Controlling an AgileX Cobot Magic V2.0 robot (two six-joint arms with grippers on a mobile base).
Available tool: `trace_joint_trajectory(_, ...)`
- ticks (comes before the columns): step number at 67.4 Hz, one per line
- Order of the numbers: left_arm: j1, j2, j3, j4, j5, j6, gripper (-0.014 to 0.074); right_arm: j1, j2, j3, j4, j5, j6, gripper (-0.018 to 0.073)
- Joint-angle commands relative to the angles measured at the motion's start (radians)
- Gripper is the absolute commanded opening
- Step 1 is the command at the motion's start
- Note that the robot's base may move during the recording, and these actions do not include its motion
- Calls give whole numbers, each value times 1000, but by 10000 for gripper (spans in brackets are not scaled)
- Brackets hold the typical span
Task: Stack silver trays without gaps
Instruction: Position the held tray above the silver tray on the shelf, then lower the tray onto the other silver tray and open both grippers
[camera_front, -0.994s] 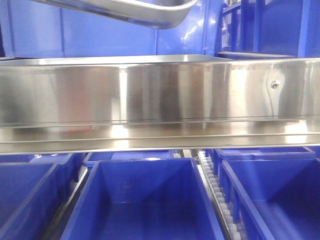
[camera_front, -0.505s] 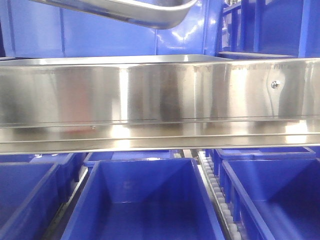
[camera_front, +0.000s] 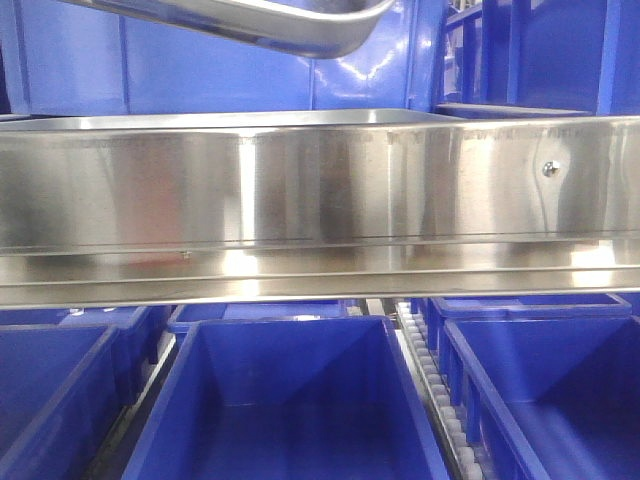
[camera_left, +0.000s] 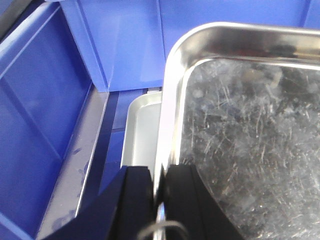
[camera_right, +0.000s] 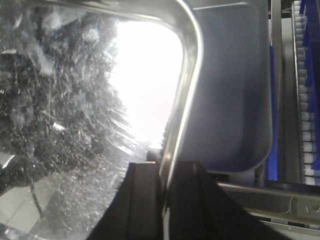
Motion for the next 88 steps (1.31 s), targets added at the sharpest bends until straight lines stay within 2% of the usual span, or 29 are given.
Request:
trace_joint_trajectory(1, 3, 7, -6, -70, -127, 0, -16, -22, -3, -18, -6, -443, -18, -15)
trace_joint_trajectory(8, 65, 9, -6, -183, -179, 12, -16, -100, 21, -28, -6, -415, -18, -15)
trace_joint_trajectory(19, 206, 38, -6, -360, -343, 133, -16, -192, 106, -58, -6, -440, -18, -15)
trace_joint_trajectory(33, 416, 116, -6, -579, -492, 290, -16, -224, 243, -153, -6, -444, -55, -15)
trace_joint_trajectory(44, 521, 163, -6, -694, -552, 397, -16, -232, 328, -197, -6, -444, -55, -15)
trace_joint_trajectory(50, 543, 180, -6, -709, -561, 418, -16, -242, 354, -197, -6, -435, -55, -15)
trace_joint_trajectory(72, 543, 231, -6, -691, -565, 418, -16, -249, 401, -197, -6, -442, -55, -6)
trace_joint_trajectory(77, 543, 234, -6, -691, -565, 418, -16, -249, 403, -197, -6, -439, -55, 43)
trace_joint_trajectory(82, 543, 235, -6, -691, -565, 416, -8, -249, 403, -197, -6, -439, -55, 135)
trace_joint_trajectory(88, 558, 235, -6, -691, -559, 406, 58, -249, 403, -197, -8, -431, -55, 246)
